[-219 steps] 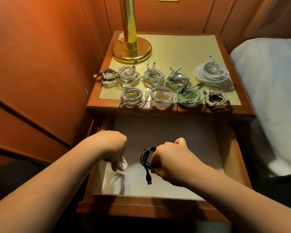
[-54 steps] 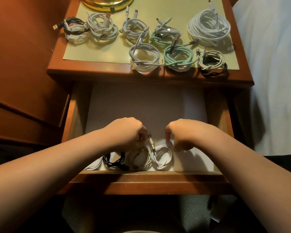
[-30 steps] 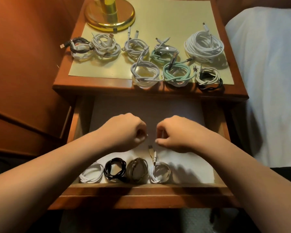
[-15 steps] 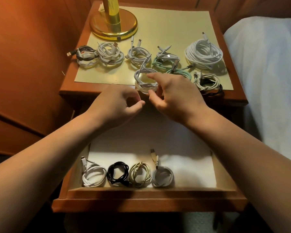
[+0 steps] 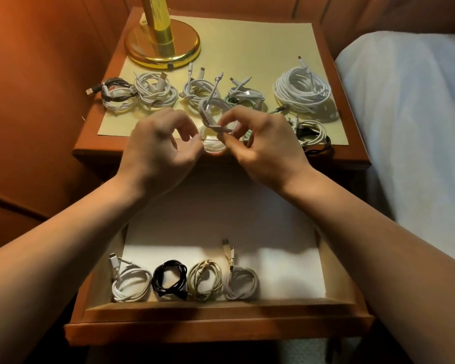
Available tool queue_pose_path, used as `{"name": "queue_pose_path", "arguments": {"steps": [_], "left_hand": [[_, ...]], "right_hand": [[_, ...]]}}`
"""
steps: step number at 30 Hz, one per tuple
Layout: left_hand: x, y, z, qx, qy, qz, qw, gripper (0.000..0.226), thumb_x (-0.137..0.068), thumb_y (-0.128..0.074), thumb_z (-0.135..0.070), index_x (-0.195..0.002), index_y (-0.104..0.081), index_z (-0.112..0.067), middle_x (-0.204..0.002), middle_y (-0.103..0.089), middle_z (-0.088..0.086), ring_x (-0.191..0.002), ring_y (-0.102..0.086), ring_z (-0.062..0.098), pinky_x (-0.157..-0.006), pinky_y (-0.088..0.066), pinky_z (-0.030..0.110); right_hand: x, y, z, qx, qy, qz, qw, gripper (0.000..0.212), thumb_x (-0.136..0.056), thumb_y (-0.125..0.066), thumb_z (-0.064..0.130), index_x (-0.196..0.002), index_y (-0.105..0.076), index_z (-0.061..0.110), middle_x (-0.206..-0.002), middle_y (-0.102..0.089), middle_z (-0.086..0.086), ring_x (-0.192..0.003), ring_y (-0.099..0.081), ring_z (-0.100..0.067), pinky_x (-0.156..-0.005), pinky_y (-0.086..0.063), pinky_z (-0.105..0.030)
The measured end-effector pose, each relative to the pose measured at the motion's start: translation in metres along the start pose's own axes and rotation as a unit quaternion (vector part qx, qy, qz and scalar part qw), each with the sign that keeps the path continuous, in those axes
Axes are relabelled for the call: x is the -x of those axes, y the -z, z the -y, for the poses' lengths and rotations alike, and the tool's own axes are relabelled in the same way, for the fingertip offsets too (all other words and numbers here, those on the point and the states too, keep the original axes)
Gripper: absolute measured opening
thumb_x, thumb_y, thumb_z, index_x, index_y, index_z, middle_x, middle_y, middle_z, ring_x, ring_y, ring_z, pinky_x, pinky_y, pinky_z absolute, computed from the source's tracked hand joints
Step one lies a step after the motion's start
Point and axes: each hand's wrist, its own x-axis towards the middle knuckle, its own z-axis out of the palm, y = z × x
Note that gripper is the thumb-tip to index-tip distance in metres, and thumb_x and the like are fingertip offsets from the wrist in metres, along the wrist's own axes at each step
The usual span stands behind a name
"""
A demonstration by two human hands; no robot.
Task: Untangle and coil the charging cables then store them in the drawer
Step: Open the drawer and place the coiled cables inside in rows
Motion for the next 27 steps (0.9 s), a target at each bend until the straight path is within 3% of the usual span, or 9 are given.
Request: {"name": "queue_pose_path", "arguments": {"steps": [3, 5, 12, 17, 22, 27], "left_hand": [[0.004, -0.004, 0.002, -0.051, -0.031, 0.044, 0.997, 0.026, -0.092, -0.069, -0.032, -0.113, -0.069, -0.016, -0.103, -0.061, 0.005, -0.067, -0.052, 0.013, -0.053, -0.041, 0.024], [0.007, -0.009, 0.004, -0.092, -0.034, 0.098, 0.990, 0.035, -0.093, -0.069, -0.036, -0.126, -0.067, -0.022, -0.114, -0.056, 0.006, -0.072, -0.052, 0.016, -0.057, -0.045, 0.026], [0.009, -0.010, 0.007, -0.113, -0.041, 0.099, 0.988, 0.024, -0.094, -0.067, -0.041, -0.109, -0.077, -0.025, -0.110, -0.057, 0.006, -0.073, -0.061, 0.028, -0.057, -0.052, 0.039], [0.009, 0.002, 0.002, -0.096, -0.075, 0.062, 0.991, 0.025, -0.096, -0.064, -0.037, -0.106, -0.078, -0.018, -0.107, -0.061, 0.011, -0.065, -0.053, 0.022, -0.053, -0.045, 0.032], [0.006, 0.017, 0.001, -0.073, -0.127, 0.006, 0.989, 0.022, -0.099, -0.069, -0.032, -0.107, -0.077, -0.013, -0.095, -0.061, 0.012, -0.067, -0.056, 0.023, -0.053, -0.054, 0.041], [0.012, 0.021, -0.016, -0.015, -0.190, 0.053, 0.980, 0.021, -0.098, -0.068, -0.029, -0.100, -0.080, -0.011, -0.084, -0.061, 0.001, -0.062, -0.057, 0.018, -0.050, -0.053, 0.037]], "right_hand": [[0.003, 0.008, 0.000, -0.019, 0.018, -0.016, 1.000, 0.013, -0.096, -0.071, 0.032, -0.107, -0.073, 0.026, -0.078, -0.070, 0.012, -0.053, -0.051, 0.008, -0.054, -0.040, -0.022], [0.005, 0.014, 0.002, -0.023, 0.034, -0.017, 0.999, 0.014, -0.097, -0.071, 0.032, -0.108, -0.074, 0.024, -0.080, -0.072, 0.011, -0.054, -0.055, 0.004, -0.052, -0.041, -0.020], [0.020, 0.029, 0.002, -0.004, 0.071, 0.009, 0.997, 0.011, -0.095, -0.075, 0.031, -0.104, -0.076, 0.025, -0.085, -0.076, 0.009, -0.053, -0.062, -0.004, -0.052, -0.051, -0.028], [0.030, 0.043, -0.004, 0.020, 0.072, 0.034, 0.997, 0.013, -0.094, -0.077, 0.030, -0.106, -0.078, 0.026, -0.089, -0.078, 0.008, -0.061, -0.055, 0.020, -0.062, -0.038, -0.002], [0.036, 0.073, -0.003, 0.042, 0.058, 0.130, 0.989, 0.013, -0.092, -0.078, 0.033, -0.105, -0.078, 0.032, -0.091, -0.075, 0.014, -0.065, -0.059, 0.016, -0.061, -0.040, -0.004], [0.050, 0.105, 0.003, 0.013, -0.044, 0.290, 0.956, 0.014, -0.086, -0.085, 0.026, -0.094, -0.080, 0.036, -0.079, -0.074, 0.016, -0.067, -0.064, 0.007, -0.056, -0.044, -0.009]]}}
